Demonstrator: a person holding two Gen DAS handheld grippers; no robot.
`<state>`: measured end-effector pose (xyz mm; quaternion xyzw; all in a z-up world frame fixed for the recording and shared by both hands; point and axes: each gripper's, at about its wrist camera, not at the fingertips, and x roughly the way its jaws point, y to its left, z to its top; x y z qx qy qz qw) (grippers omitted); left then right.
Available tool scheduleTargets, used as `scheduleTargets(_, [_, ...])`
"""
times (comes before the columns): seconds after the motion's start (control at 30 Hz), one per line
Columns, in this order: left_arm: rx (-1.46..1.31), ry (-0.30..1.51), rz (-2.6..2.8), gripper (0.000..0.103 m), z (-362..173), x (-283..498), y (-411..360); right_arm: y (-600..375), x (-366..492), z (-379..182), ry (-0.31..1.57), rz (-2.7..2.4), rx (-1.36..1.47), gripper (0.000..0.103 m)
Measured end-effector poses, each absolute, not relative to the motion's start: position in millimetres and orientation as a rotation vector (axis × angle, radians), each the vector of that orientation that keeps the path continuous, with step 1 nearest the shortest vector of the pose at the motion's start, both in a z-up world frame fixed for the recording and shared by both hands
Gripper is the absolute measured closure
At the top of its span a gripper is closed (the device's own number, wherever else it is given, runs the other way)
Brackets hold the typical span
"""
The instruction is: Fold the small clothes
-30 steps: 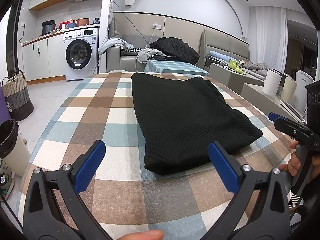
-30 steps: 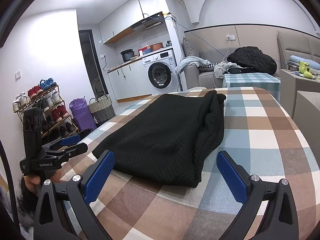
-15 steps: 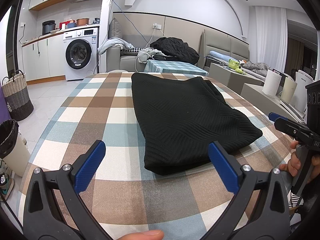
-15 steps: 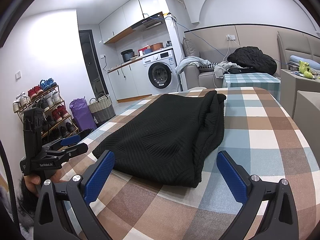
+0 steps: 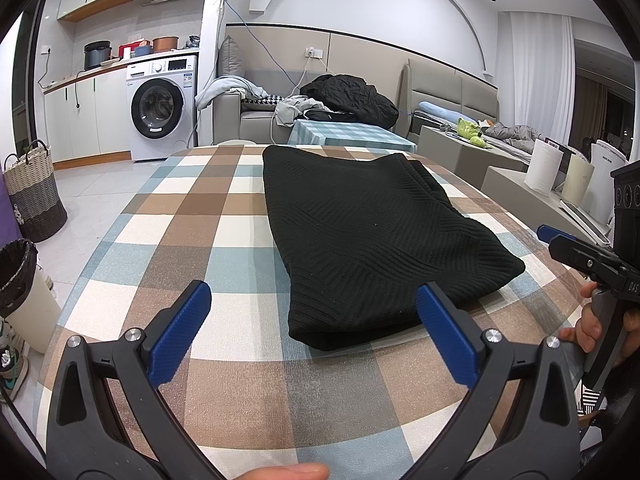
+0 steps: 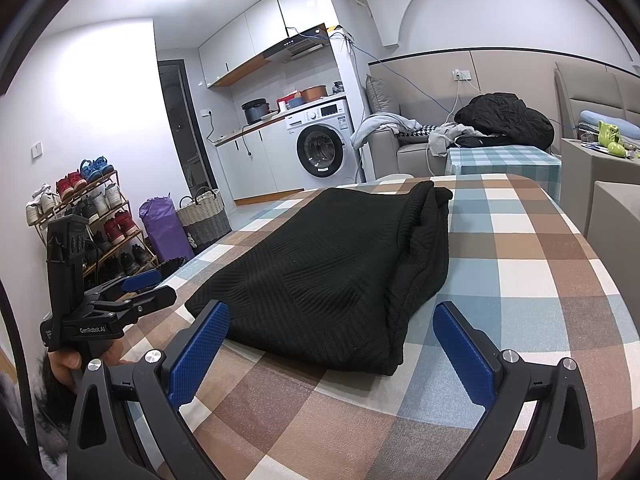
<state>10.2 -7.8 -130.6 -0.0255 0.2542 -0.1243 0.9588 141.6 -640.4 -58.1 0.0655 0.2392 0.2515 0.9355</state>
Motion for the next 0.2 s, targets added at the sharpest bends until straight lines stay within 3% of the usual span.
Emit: scheduleTargets(0.2, [-0.049, 0.519, -0.251, 0.001, -132.1, 9.3, -7.7, -640.5, 141.5, -58.1, 0.490, 0.514, 0.134, 0.000])
